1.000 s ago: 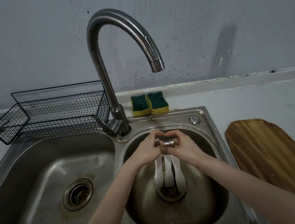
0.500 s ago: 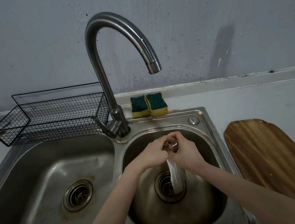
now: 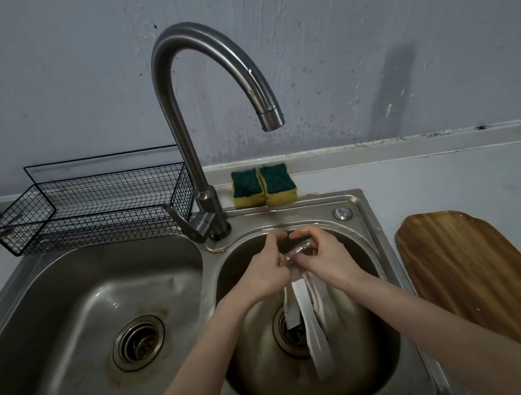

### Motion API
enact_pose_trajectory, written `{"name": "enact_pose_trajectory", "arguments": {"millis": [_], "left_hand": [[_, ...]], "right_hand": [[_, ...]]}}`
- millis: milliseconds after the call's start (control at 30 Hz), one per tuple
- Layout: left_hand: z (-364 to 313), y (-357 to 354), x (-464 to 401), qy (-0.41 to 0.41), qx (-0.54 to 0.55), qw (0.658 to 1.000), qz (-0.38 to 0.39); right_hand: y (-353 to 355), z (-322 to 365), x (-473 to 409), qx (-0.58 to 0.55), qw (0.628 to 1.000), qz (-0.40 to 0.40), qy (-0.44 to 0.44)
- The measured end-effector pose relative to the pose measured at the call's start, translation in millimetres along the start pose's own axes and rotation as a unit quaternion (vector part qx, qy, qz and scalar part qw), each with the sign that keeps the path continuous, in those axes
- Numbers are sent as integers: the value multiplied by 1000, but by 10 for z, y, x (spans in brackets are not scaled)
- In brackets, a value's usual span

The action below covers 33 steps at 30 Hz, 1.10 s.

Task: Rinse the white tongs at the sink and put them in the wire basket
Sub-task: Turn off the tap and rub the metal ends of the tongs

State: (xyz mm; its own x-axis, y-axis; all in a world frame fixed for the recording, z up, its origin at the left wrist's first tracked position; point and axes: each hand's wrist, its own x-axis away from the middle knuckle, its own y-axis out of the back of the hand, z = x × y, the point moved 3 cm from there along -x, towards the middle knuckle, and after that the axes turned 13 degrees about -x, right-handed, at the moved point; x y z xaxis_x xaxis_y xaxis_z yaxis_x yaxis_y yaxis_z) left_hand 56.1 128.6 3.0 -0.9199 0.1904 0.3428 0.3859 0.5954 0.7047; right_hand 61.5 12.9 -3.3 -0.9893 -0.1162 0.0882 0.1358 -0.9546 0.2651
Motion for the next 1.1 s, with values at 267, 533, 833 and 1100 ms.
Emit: {"name": "enact_pose_trajectory", "arguments": {"millis": [267,533,833,1100], "left_hand": [[-63,-47,38,-14,48,998,-42],[-87,-91,40,-16,0,997,-78],[6,-75,102,-12,3,989,-150],[-89,-216,90,-41,117,984,-128]], "right_hand": [[-7,-11,-1,47,999,-10,11],[39,12,23,81,996,11,33],[193,200,20,42,997,46,48],[92,458,61,21,992,97,82]]}}
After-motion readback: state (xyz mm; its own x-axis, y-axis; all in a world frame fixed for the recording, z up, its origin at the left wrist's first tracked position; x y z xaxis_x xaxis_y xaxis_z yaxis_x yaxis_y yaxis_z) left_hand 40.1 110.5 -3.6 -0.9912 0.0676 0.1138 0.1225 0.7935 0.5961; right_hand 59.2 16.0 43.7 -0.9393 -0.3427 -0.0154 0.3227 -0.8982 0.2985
